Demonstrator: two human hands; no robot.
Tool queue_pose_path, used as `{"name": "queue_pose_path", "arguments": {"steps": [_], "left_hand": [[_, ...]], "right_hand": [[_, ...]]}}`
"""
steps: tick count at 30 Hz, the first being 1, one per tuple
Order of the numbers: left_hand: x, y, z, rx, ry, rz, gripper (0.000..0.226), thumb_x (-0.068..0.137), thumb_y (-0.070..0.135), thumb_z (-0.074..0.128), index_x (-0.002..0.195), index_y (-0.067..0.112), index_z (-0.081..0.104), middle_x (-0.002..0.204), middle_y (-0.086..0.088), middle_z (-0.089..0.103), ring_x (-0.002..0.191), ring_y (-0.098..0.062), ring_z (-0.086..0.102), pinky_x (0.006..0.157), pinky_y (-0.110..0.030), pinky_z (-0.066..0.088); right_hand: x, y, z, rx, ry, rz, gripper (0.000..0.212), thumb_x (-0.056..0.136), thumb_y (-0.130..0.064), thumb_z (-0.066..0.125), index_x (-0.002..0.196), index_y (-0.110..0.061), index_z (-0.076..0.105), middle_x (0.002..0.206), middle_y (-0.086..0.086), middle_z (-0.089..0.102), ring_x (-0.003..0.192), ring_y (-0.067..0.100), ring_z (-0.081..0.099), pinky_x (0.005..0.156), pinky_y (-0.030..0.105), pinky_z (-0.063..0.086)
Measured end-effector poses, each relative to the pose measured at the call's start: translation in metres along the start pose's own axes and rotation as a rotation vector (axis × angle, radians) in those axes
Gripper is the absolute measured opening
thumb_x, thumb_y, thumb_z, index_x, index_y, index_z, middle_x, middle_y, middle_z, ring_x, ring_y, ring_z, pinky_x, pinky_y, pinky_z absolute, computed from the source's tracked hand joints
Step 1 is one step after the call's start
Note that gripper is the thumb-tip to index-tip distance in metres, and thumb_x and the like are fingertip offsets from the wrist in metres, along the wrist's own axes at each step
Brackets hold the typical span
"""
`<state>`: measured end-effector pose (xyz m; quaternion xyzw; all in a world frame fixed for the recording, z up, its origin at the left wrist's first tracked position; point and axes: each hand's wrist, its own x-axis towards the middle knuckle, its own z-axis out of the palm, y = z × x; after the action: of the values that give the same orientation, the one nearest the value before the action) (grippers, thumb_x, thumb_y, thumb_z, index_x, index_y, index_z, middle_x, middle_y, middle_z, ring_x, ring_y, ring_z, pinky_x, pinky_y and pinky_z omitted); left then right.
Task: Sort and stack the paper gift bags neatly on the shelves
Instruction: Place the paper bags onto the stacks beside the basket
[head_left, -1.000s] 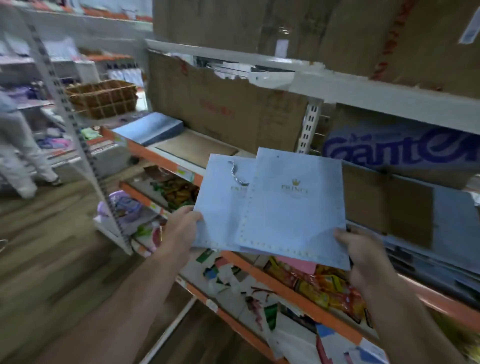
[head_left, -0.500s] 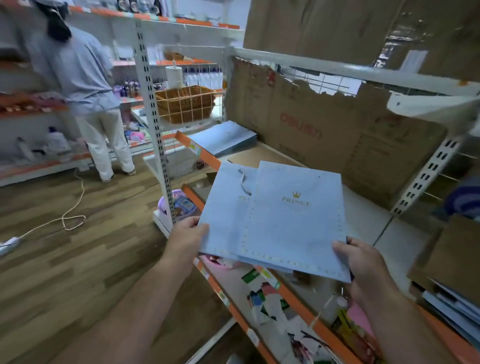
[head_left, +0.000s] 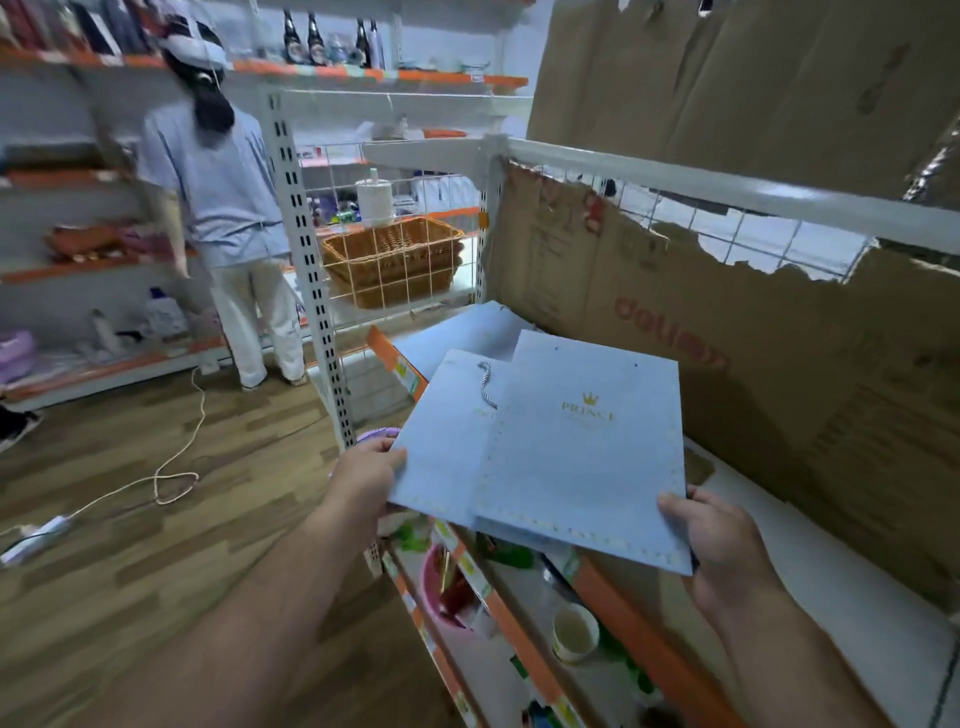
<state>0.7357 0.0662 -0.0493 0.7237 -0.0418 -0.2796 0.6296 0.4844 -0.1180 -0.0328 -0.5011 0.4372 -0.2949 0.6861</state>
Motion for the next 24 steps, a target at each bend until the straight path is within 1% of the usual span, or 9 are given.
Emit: {"name": "queue_pose_path", "arguments": {"steps": [4,7,9,10,12,14,16,21,24], "left_hand": [[0.034,0.011,0.005,0.021,-0.003,0.002,0.021,0.099,0.003,0.050,0.086,0.008,0.065,0.092,-0.014,0.069,0.072,-0.028,0.063,0.056,-0.031,0.052],[0.065,0.017,0.006,0.033,-0.016,-0.015,0.017,0.100,0.007,0.051,0.093,0.006,0.067,0.096,-0.018,0.072,0.081,-0.034,0.068,0.071,-0.051,0.061],[0.089,0.024,0.006,0.049,-0.039,-0.021,0.018,0.101,0.012,0.052,0.096,0.005,0.067,0.093,-0.020,0.072,0.083,-0.039,0.069,0.075,-0.061,0.059],[0.103,0.027,0.007,0.060,-0.052,-0.019,0.018,0.101,0.013,0.052,0.095,0.005,0.067,0.090,-0.021,0.071,0.077,-0.039,0.068,0.071,-0.058,0.059],[0.134,0.035,0.010,0.074,-0.068,0.002,0.017,0.100,0.009,0.053,0.090,0.005,0.065,0.082,-0.020,0.068,0.065,-0.032,0.063,0.056,-0.040,0.054],[0.167,0.045,0.015,0.074,-0.101,0.020,0.018,0.099,0.003,0.053,0.085,0.007,0.063,0.078,-0.017,0.066,0.061,-0.027,0.060,0.048,-0.028,0.047],[0.203,0.055,0.020,0.067,-0.156,0.029,0.016,0.097,0.001,0.052,0.086,0.006,0.064,0.078,-0.018,0.066,0.060,-0.028,0.060,0.046,-0.028,0.048],[0.298,0.088,0.032,0.164,-0.245,0.057,0.020,0.092,0.004,0.059,0.076,0.014,0.066,0.077,-0.013,0.066,0.062,-0.025,0.062,0.062,-0.032,0.050],[0.338,0.109,0.037,0.355,-0.275,0.157,0.021,0.090,0.001,0.055,0.070,0.008,0.061,0.068,-0.010,0.055,0.055,-0.021,0.050,0.046,-0.023,0.039]], "right_hand": [[0.032,-0.003,0.013,-0.015,0.009,0.016,0.013,0.099,0.000,0.052,0.097,-0.002,0.065,0.093,0.013,0.073,0.082,0.034,0.070,0.060,0.037,0.055],[0.051,-0.004,0.026,-0.018,0.040,0.034,0.011,0.099,0.000,0.053,0.099,-0.001,0.064,0.090,0.012,0.073,0.081,0.032,0.070,0.060,0.036,0.054],[0.062,-0.006,0.036,-0.015,0.050,0.047,0.010,0.098,0.000,0.053,0.100,0.000,0.063,0.090,0.013,0.074,0.082,0.033,0.071,0.064,0.038,0.055],[0.070,-0.006,0.041,-0.018,0.061,0.056,0.010,0.098,-0.001,0.054,0.101,0.000,0.063,0.091,0.015,0.075,0.084,0.035,0.071,0.067,0.041,0.056],[0.085,-0.007,0.053,-0.025,0.099,0.066,0.011,0.099,-0.003,0.054,0.103,0.001,0.063,0.097,0.017,0.074,0.090,0.038,0.070,0.072,0.044,0.057],[0.101,-0.008,0.068,-0.027,0.146,0.067,0.012,0.099,-0.005,0.054,0.104,0.000,0.064,0.098,0.017,0.073,0.091,0.038,0.070,0.070,0.041,0.056],[0.118,-0.009,0.086,-0.022,0.188,0.060,0.011,0.099,-0.006,0.055,0.103,-0.001,0.065,0.097,0.017,0.074,0.088,0.037,0.071,0.067,0.039,0.056],[0.155,-0.004,0.141,0.042,0.316,0.034,0.012,0.098,0.000,0.053,0.094,0.001,0.064,0.086,0.015,0.074,0.066,0.026,0.073,0.053,0.034,0.056],[0.171,-0.003,0.174,0.076,0.382,0.026,0.011,0.097,0.002,0.053,0.095,0.004,0.064,0.081,0.014,0.075,0.064,0.026,0.073,0.054,0.033,0.056]]}}
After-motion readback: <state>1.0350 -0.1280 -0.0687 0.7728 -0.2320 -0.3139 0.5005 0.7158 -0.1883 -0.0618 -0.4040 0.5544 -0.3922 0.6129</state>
